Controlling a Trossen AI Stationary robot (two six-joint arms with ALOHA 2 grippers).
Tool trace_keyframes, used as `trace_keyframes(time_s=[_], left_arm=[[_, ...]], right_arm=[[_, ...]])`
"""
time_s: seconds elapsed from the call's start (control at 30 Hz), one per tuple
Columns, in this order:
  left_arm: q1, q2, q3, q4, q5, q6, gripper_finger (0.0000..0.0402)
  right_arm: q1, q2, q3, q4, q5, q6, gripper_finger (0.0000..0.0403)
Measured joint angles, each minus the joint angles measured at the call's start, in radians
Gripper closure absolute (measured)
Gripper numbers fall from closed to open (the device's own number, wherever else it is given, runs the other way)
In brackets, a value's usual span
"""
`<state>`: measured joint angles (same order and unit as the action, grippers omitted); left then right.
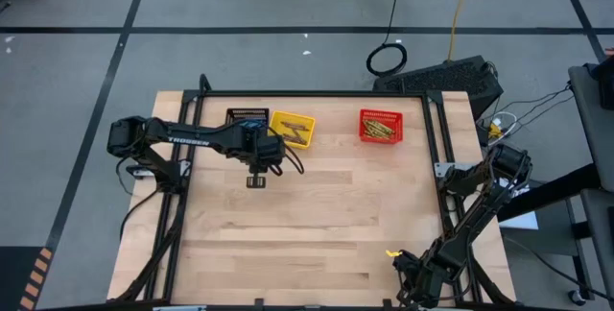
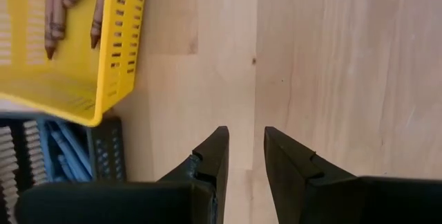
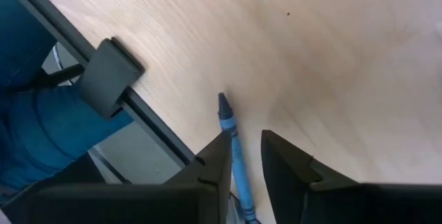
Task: Sort crayons
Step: Put the blue crayon into the black bin
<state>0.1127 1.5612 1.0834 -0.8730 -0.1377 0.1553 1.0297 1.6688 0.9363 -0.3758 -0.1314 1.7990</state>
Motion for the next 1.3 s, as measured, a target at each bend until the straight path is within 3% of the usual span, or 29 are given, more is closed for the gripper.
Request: trace_keyframes(time_s=[0.4,0.63,0.77,0.97,1.3], left_arm=[[0.0,0.0,0.0,0.003,0.004,-0.099,0.0317],[0.0,0.0,0.0,0.004,0.004,-0.125,0.0317],[0.0,0.0,0.0,0.002,0.004,-0.151,0.0317],[0.0,0.0,0.0,0.0,0.007,-0.151,0.0317],[0.0,0.0,0.0,0.0,0.007,-0.175,0.0317]], right_arm=[[0.025,0.0,0.057,-0.019,0.001,-0.094,0.0368],[0.047,0.0,0.132,-0.153,0.013,-0.067,0.0366],[0.059,0.036,0.132,-0.13,0.026,-0.033,0.0363],[0.059,0.111,0.144,-0.109,-0.036,-0.038,0.0362],[0.059,0.114,0.17,-0.125,-0.025,-0.05,0.0362]])
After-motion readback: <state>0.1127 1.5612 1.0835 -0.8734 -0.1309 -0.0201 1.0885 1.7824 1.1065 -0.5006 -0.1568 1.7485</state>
